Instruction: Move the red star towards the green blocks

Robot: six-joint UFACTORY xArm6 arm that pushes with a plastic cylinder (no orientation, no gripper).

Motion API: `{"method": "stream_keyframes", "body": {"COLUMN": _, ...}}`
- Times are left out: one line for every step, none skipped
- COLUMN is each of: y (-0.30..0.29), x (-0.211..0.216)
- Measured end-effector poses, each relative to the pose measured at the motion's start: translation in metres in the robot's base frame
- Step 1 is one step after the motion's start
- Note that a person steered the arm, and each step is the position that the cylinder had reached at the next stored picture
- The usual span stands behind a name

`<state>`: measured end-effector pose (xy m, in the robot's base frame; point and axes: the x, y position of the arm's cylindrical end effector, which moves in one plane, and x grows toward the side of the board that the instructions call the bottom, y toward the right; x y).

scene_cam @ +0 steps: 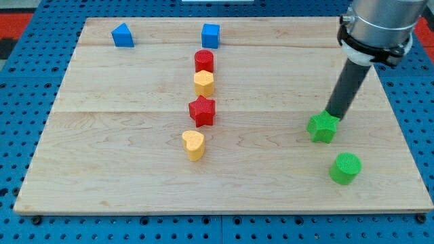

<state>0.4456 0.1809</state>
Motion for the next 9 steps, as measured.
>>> {"method": "stream_keyframes", "body": {"y": -0.03, "x": -0.023}}
{"method": "stream_keyframes", "body": {"y": 0.002, "x": 0.033}}
{"method": "stream_keyframes", "body": {"y": -0.011, "x": 0.023}}
{"method": "stream_keyframes", "body": {"y": -0.104, "x": -0.03}}
{"method": "stream_keyframes", "body": {"y": -0.155, "x": -0.047}}
{"method": "stream_keyframes", "body": {"y": -0.205, "x": -0.073}}
{"method": "stream_keyframes", "body": {"y": -0.271, "x": -0.097}}
{"method": "stream_keyframes", "body": {"y": -0.321, "x": -0.061}}
{"method": "stream_keyframes", "body": {"y": -0.255, "x": -0.04}}
